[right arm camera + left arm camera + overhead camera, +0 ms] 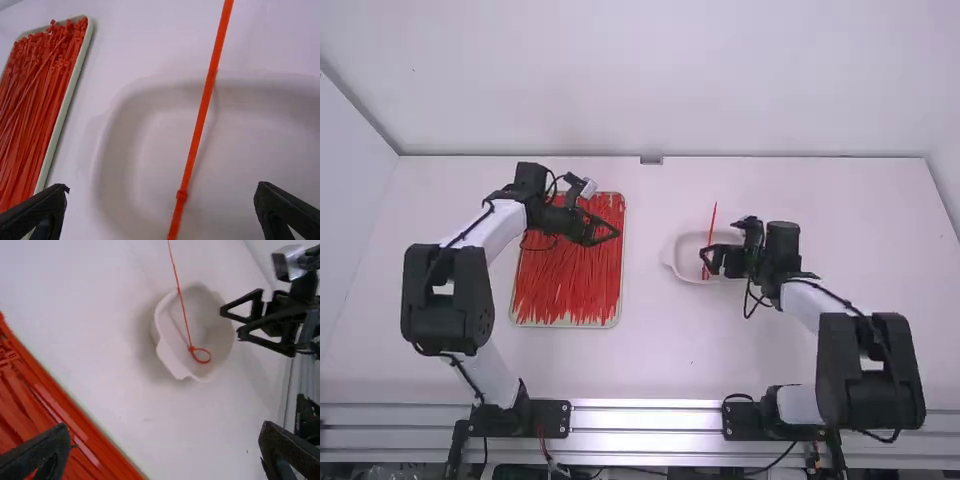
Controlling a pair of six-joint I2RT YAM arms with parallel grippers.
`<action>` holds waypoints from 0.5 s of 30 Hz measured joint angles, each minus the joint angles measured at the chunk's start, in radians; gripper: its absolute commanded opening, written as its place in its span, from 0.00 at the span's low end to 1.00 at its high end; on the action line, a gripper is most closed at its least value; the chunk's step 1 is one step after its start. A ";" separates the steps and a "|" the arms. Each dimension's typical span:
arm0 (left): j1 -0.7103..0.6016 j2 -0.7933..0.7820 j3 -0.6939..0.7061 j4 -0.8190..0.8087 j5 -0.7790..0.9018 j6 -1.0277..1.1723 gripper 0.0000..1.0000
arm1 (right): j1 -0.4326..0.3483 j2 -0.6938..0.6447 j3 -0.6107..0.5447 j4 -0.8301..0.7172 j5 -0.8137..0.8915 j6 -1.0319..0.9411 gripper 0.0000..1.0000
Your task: Fasten the cable tie
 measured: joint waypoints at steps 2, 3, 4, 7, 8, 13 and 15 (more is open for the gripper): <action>0.000 -0.022 0.000 -0.014 -0.024 -0.006 0.99 | 0.000 -0.048 0.000 -0.038 0.015 0.000 1.00; 0.000 -0.034 0.000 -0.020 -0.031 -0.009 0.99 | 0.000 -0.072 0.000 -0.058 0.021 0.000 1.00; 0.000 -0.051 0.000 -0.027 -0.043 -0.011 0.99 | 0.000 -0.108 0.000 -0.084 0.027 0.001 1.00; 0.000 -0.106 0.000 -0.037 -0.095 -0.040 0.99 | 0.000 -0.177 0.000 -0.127 0.045 0.001 1.00; 0.000 -0.127 0.000 -0.041 -0.125 -0.059 0.99 | 0.000 -0.209 0.000 -0.154 0.056 0.001 1.00; 0.000 -0.211 0.000 -0.087 -0.249 -0.122 0.99 | 0.007 -0.292 0.000 -0.212 0.089 0.000 1.00; 0.000 -0.248 0.000 -0.105 -0.303 -0.150 0.99 | 0.023 -0.334 0.000 -0.242 0.115 0.000 1.00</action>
